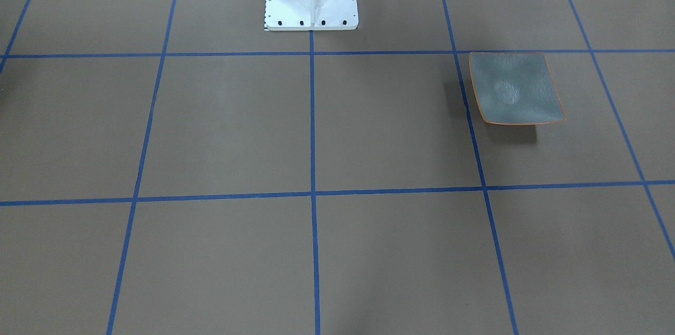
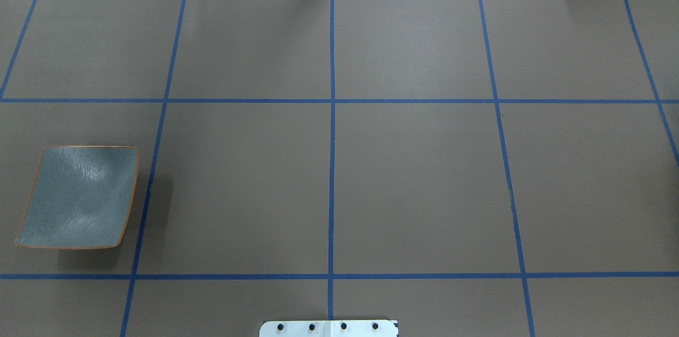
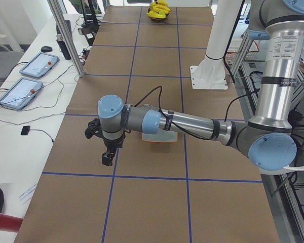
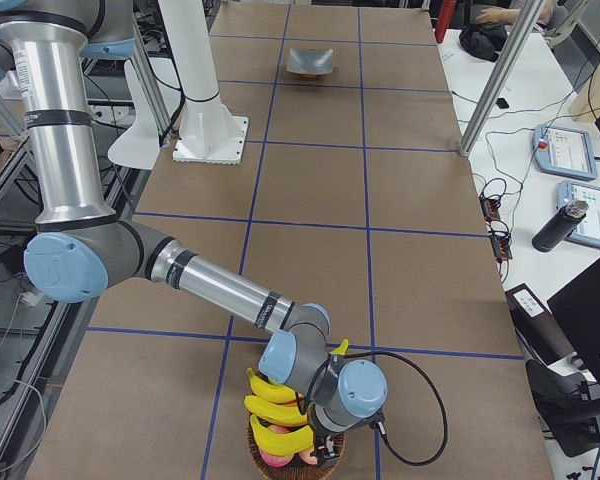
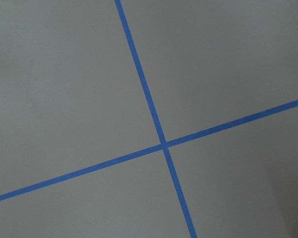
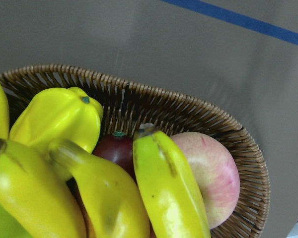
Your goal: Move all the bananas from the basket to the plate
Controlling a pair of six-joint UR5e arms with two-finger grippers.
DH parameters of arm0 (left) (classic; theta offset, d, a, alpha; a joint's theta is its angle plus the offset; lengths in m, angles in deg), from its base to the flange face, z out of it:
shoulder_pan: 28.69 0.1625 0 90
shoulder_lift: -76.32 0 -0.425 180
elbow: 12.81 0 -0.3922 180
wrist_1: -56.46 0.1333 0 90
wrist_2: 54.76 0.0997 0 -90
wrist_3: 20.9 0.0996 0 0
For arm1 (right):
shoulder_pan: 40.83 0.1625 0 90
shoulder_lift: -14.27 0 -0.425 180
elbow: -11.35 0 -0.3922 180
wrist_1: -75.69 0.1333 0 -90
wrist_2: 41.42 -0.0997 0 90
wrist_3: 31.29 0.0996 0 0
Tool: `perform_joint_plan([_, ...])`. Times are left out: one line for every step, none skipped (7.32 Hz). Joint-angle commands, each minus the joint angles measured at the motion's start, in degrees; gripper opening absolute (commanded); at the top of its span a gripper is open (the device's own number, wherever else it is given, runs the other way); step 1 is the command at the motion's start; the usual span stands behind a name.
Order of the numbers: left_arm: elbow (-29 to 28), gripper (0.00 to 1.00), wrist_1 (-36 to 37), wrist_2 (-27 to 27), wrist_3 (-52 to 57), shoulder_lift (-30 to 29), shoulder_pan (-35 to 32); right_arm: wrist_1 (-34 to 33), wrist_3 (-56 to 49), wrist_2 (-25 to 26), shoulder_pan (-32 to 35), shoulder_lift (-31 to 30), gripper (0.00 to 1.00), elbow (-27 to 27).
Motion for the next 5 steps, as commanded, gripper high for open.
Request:
perform_joint_plan([1.2,1.0,0.0,-1.4,-1.4,0.2,-0.1,0.6,-0.4,0.1,0.0,0.5,0.99,1.7])
perform_joint_plan([1.3,1.0,0.0,-1.5,-1.4,0.2,-0.1,0.6,-0.4,0.1,0.0,0.5,0.98,1.7])
perform_joint_plan([1.3,1.0,0.0,-1.5,-1.4,0.2,-0.1,0.6,-0.3,0.1,0.0,0.5,0.93,1.7])
perform_joint_plan([1.3,1.0,0.0,-1.5,-1.4,0.2,-0.1,0.6,-0.4,0.1,0.0,0.7,0.8,1.8])
perform_joint_plan([1.3,1.0,0.0,-1.5,-1.5,0.1,0.0,0.6,-0.4,0.1,0.0,0.7,0.72,1.8])
